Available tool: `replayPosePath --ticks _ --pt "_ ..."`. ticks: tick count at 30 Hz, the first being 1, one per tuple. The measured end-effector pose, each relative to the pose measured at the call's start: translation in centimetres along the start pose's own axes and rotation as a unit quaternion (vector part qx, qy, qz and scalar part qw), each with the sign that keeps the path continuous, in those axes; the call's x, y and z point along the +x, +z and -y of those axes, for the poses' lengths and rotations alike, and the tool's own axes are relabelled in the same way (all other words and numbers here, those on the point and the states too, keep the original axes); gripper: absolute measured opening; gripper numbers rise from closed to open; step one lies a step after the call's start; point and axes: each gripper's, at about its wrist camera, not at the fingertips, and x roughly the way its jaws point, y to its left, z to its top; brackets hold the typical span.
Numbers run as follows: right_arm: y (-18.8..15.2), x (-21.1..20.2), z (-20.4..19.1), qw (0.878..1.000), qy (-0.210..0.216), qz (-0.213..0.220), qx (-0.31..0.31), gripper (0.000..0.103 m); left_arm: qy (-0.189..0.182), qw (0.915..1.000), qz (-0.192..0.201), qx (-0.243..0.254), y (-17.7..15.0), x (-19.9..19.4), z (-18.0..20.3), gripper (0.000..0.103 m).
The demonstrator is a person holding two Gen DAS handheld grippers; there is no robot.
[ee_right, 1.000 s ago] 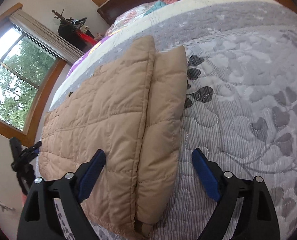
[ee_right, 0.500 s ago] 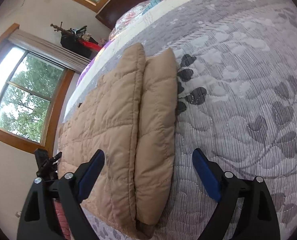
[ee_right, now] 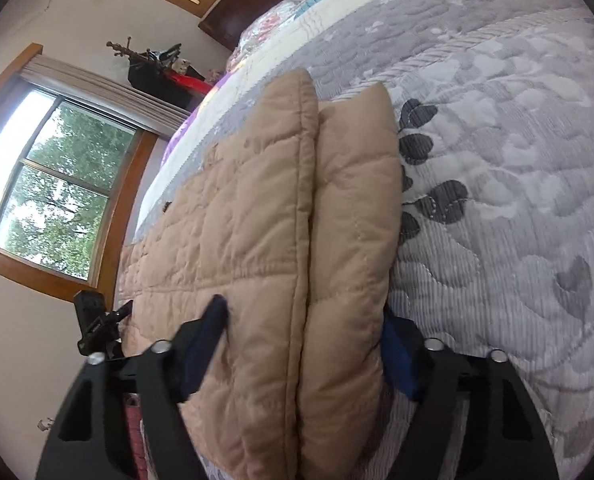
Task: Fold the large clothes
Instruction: 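Grasp the coat side with both grippers and lift it over lengthwise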
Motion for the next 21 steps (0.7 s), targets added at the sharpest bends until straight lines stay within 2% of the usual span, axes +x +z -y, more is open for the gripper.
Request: replayPosePath --ticks 1,2,4,5,7,11,15,21 --pt "0.0 0.1 -0.2 1.0 -0.001 -0.002 -0.003 0.051 0.003 1.0 0.002 0.0 -0.1 0.0 0.2 0.052" --pt "-0.1 0.2 -0.5 1.0 0.011 -0.007 -0.003 0.037 0.003 1.0 0.004 -0.001 -0.2 -0.1 0.2 0.048" --pt "-0.2 0.1 -1.0 1.0 0.022 -0.005 -0.002 0.027 -0.002 0.9999 0.011 -0.002 -0.3 -0.4 0.5 0.03" --pt "-0.3 -0.3 -1.6 1.0 0.017 -0.001 -0.013 0.023 -0.003 0.9999 0.016 0.0 -0.4 -0.6 0.7 0.027" --pt "-0.5 -1.0 -2.7 1.0 0.013 0.008 -0.023 0.019 0.007 0.9995 0.029 0.009 -0.6 -1.2 1.7 0.021" --pt "-1.2 -3.2 -4.9 0.998 0.013 0.027 -0.051 0.016 0.024 0.9979 0.052 0.031 -1.0 -2.5 3.4 0.017" --pt "-2.2 -5.7 -7.1 0.996 0.017 0.041 -0.079 0.016 0.002 0.9969 0.072 0.032 -1.5 -5.0 5.2 0.015" --pt "-4.3 -9.4 -10.5 0.991 0.016 0.055 -0.12 0.015 -0.008 0.9935 0.097 0.059 -3.8 -9.2 8.1 0.014"
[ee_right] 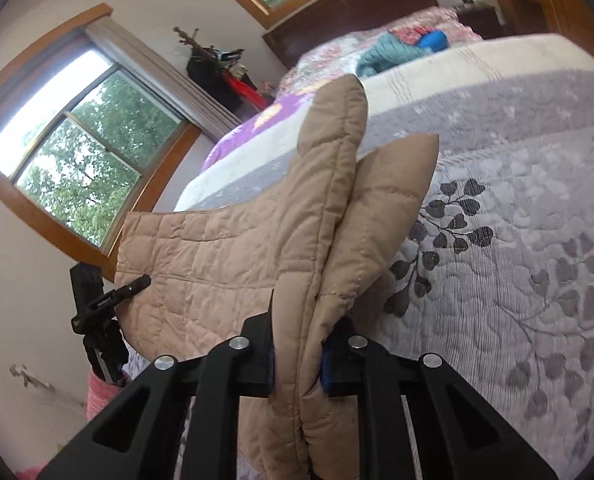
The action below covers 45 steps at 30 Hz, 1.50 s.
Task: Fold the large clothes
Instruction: 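Grasp the coat side with both grippers and lift it over lengthwise, then lay the lifted side onto the coat and open both grippers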
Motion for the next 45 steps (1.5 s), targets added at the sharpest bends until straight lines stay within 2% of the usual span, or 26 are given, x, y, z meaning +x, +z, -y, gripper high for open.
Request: replayPosePath --ticks 7,13,16,23,35,45 --pt "-2.2 -2.8 -2.3 1.0 0.011 -0.002 -0.021 0.015 0.001 0.9999 0.007 0.013 -3.3 -4.9 1.6 0.014" --pt "-7.0 -3.8 -2.7 0.999 0.018 -0.024 -0.022 0.015 0.005 0.9999 -0.003 0.013 -6.9 -7.7 1.0 0.015" --pt "-9.4 -3.5 -2.5 0.999 0.015 -0.041 -0.014 0.015 0.02 0.9996 -0.015 0.009 -8.9 -8.0 0.2 0.015" --pt "-12.5 -2.3 -0.7 0.998 0.005 -0.062 0.01 0.016 0.044 0.9984 -0.033 -0.011 -12.6 -7.2 -2.8 0.017" --pt "-14.2 0.9 3.0 0.995 -0.014 -0.085 0.055 0.02 0.101 0.9934 -0.052 0.011 -14.3 -3.9 -5.1 0.032" --pt "-15.5 2.5 4.8 0.992 0.003 -0.088 0.086 0.024 0.097 0.9943 -0.044 0.006 -15.9 -3.4 -6.0 0.04"
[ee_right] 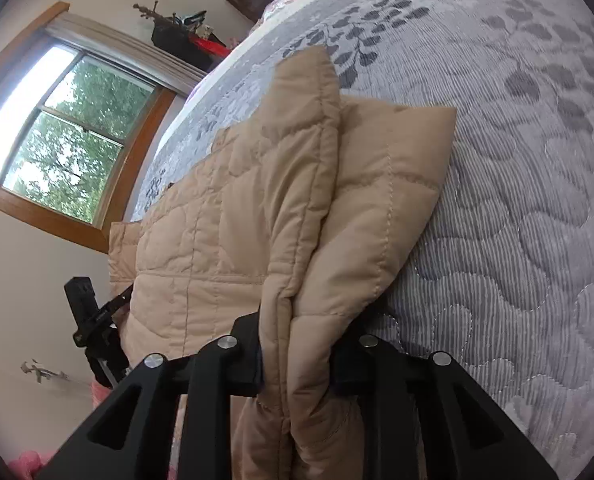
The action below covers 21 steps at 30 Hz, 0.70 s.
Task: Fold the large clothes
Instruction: 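Lay the lifted side onto the coat and open both grippers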
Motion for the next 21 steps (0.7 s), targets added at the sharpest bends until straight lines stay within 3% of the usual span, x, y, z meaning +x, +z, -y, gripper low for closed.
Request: replayPosePath --ticks 3,7,9,16,21 --pt "-0.2 -0.2 0.1 1.0 0.004 0.004 0.003 0.026 0.005 1.0 0.002 -0.001 -0.1 -0.2 0.1 0.043" --pt "-0.7 -1.5 -0.8 0.999 -0.044 0.019 -0.02 0.05 0.027 0.9996 0.002 -0.006 -0.1 -1.5 0.4 0.052" --pt "-1.4 -2.9 -1.8 0.995 -0.084 0.036 -0.045 0.05 0.039 0.9992 0.009 -0.009 -0.4 -3.0 0.4 0.052" --pt "-4.1 -7.6 -5.7 0.983 -0.134 0.076 -0.102 0.046 0.115 0.9907 0.073 0.004 -1.8 -9.4 1.5 0.054" --pt "-6.4 -7.6 -9.5 0.978 -0.133 0.054 -0.152 0.037 0.109 0.9884 0.099 0.036 -3.1 -12.2 4.9 0.054"
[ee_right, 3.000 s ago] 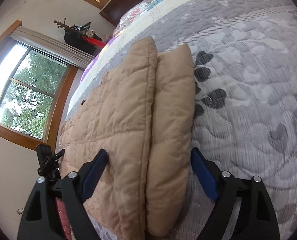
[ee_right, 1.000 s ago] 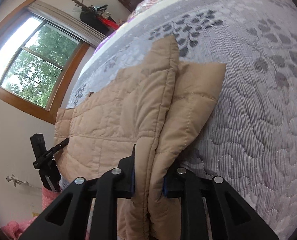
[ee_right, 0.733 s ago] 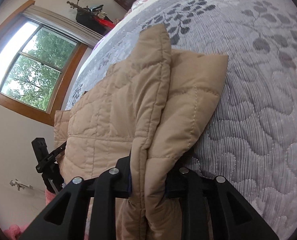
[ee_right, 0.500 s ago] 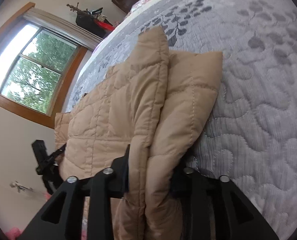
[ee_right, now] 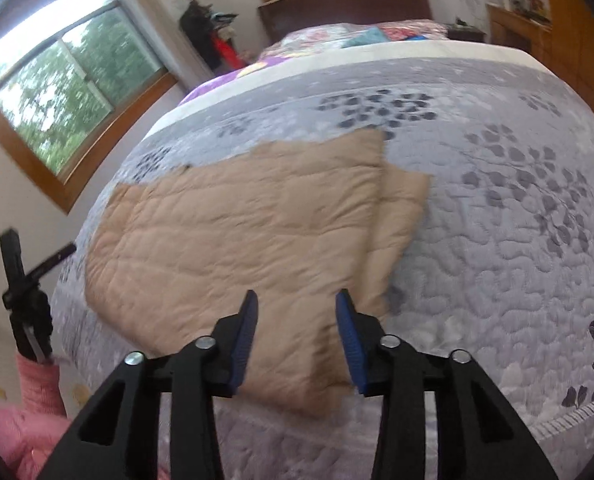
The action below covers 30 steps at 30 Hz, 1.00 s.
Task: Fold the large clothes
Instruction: 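Lay the lifted side onto the coat and open both grippers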
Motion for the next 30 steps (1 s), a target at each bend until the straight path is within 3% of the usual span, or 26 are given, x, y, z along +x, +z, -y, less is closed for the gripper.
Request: replayPosePath --ticks 6,14,30 --pt "-1.5 1.6 -1.9 0.999 0.007 -0.031 -0.024 0.033 -0.025 0.9992 -0.026 0.015 -2.7 1.3 3.4 0.054" --pt "-3.4 5.1 -0.1 0.998 -0.009 -0.07 0.001 0.025 -0.003 0.9987 -0.046 0.02 -5.1 4.3 3.6 0.053" --pt "-3.7 5.1 -0.8 0.998 -0.025 -0.058 -0.002 0.026 0.035 0.9982 -0.036 0.033 -5.6 4.1 4.9 0.053"
